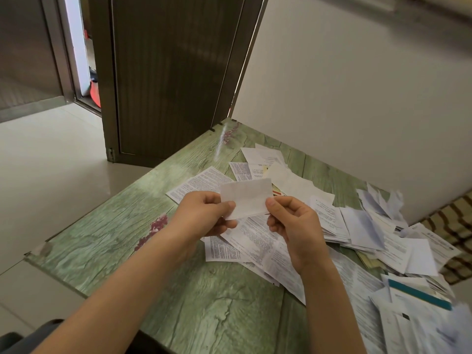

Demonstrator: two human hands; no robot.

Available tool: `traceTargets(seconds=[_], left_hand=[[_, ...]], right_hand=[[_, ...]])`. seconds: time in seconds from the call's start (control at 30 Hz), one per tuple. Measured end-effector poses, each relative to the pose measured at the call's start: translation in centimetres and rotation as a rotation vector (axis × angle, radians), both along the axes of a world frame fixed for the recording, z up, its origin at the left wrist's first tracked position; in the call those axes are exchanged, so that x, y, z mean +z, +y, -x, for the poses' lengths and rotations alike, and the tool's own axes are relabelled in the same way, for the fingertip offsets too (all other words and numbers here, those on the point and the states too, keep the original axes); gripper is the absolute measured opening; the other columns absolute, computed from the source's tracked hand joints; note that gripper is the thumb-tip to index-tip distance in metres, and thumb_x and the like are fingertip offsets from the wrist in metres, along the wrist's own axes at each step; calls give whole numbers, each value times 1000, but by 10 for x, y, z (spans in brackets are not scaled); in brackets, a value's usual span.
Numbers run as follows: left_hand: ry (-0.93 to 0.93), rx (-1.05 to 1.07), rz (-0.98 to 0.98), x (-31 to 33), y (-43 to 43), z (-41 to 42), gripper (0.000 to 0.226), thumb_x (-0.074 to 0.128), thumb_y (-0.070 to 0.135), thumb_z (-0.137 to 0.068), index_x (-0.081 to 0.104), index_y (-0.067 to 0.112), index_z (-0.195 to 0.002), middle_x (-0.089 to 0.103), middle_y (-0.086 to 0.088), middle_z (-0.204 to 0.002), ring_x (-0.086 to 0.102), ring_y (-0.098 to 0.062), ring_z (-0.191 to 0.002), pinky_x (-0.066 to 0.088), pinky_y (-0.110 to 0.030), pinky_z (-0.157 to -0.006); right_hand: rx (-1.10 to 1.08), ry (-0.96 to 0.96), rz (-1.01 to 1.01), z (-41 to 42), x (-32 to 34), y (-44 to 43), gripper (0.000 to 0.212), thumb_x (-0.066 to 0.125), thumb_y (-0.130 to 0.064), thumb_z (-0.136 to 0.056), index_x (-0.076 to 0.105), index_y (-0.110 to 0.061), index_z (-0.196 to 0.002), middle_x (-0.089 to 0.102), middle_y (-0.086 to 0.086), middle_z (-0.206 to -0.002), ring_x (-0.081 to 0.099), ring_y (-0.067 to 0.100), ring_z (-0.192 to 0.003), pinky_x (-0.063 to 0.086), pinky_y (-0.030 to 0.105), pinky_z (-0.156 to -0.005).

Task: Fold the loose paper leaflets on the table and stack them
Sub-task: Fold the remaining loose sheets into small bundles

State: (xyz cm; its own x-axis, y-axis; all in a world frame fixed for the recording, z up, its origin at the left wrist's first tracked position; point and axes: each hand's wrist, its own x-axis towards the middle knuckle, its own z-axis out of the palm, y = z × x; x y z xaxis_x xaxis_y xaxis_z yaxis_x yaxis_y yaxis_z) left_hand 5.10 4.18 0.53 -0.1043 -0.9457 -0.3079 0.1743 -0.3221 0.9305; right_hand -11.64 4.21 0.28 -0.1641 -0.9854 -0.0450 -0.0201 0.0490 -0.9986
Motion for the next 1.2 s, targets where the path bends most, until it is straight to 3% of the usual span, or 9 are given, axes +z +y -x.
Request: traceTargets(seconds=[0.07,0.27,0.37,0.6,0.77,0.97,1.07,1.2], left_hand=[[12,-10,-12,0,0,1,11,64,15,-89,61,5,-88,67,-7,-73,63,-7,-51,51,-17,-48],[-114,-58,57,0,3,2,26,61,13,-90,53,11,-66,72,-8,-74,61,-4,-50,47,-13,-46],[-148,-64,85,0,3,2,29,61,10,-90,52,12,-62,71,-7,-70,60,-3,-47,45,-12,-44],[-192,-49,138,-1,1,3,10,62,9,-89,64,9,-79,69,0,-65,57,1,-44,44,-10,-45],[-224,-50,156,-2,-1,3,9,62,8,-88,64,10,-79,68,2,-63,57,1,-44,44,-10,-46],[-335,-47,204,-4,-3,1,9,64,10,-87,65,14,-79,69,4,-65,60,0,-49,49,-22,-62],[-217,16,178,-2,-3,3,5,65,12,-87,65,11,-82,68,1,-69,60,0,-52,48,-17,-57],[184,150,-7,0,6,17,9,69,14,-83,61,9,-82,67,-1,-74,65,-6,-61,51,-18,-56]], right_hand=[[-23,-19,7,-1,0,0,4,67,-8,-83,66,-8,-86,60,-1,-57,52,10,-54,45,22,-56],[-1,-53,-34,-4,2,1,10,63,-9,-86,67,-10,-95,65,-1,-71,54,9,-57,46,21,-56],[24,-31,-64,-4,3,2,10,61,-16,-89,70,-11,-89,67,-3,-72,54,8,-57,45,20,-54],[56,19,-31,0,1,2,10,64,-12,-84,71,-5,-84,67,2,-69,52,6,-52,46,18,-55],[98,5,-12,3,1,2,6,65,-6,-82,70,-6,-79,68,3,-67,55,8,-55,47,18,-56],[102,2,-65,3,2,1,9,67,-1,-79,67,-10,-76,71,0,-69,63,11,-64,49,19,-59],[94,-23,-74,3,2,1,8,67,-3,-80,68,-9,-85,71,0,-70,61,10,-61,49,19,-60],[110,-108,-67,-8,-1,2,7,64,-6,-84,67,-6,-91,65,0,-66,53,10,-57,46,21,-60]])
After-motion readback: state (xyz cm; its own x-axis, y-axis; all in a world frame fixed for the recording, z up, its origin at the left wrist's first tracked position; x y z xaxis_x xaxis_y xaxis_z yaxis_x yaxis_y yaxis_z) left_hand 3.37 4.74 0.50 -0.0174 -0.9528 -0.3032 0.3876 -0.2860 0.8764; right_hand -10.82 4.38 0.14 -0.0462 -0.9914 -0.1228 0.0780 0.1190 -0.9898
